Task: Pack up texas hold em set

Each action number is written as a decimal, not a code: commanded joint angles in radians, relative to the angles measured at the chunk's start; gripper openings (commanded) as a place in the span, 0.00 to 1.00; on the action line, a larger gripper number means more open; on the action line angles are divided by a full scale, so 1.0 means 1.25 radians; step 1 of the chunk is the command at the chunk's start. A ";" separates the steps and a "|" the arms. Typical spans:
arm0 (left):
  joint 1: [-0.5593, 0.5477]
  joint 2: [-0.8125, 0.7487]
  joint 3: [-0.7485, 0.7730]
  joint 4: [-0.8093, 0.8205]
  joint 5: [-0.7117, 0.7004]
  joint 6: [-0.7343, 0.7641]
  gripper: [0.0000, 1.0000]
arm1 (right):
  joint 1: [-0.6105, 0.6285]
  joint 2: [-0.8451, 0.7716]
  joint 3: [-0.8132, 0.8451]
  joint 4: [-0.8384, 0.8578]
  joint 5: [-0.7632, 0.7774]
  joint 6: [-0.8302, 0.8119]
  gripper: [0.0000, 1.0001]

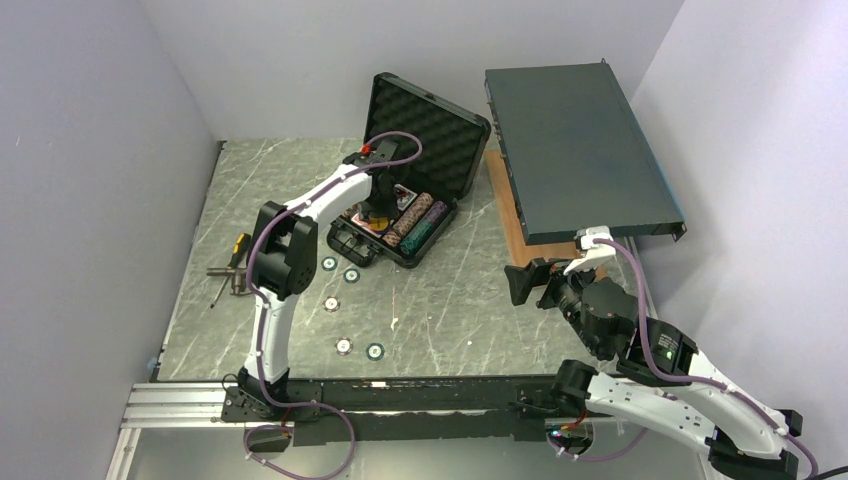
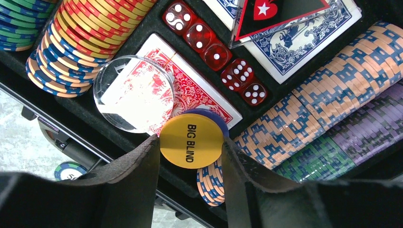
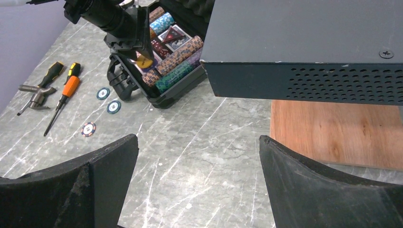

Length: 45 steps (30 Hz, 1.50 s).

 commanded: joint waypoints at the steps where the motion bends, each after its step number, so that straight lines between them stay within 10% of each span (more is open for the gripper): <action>1: 0.002 -0.010 0.016 0.003 0.009 -0.003 0.55 | -0.001 0.006 0.013 0.035 0.007 -0.010 1.00; 11: 0.016 -0.182 -0.088 0.005 -0.006 0.014 0.82 | 0.000 0.015 0.013 0.037 0.000 -0.008 1.00; 25: 0.100 -0.753 -0.822 0.243 0.183 0.044 0.82 | -0.001 0.127 0.026 0.105 -0.115 -0.034 1.00; 45: 0.083 -0.584 -0.863 0.248 0.105 -0.016 0.68 | -0.001 0.228 0.033 0.117 -0.181 -0.021 1.00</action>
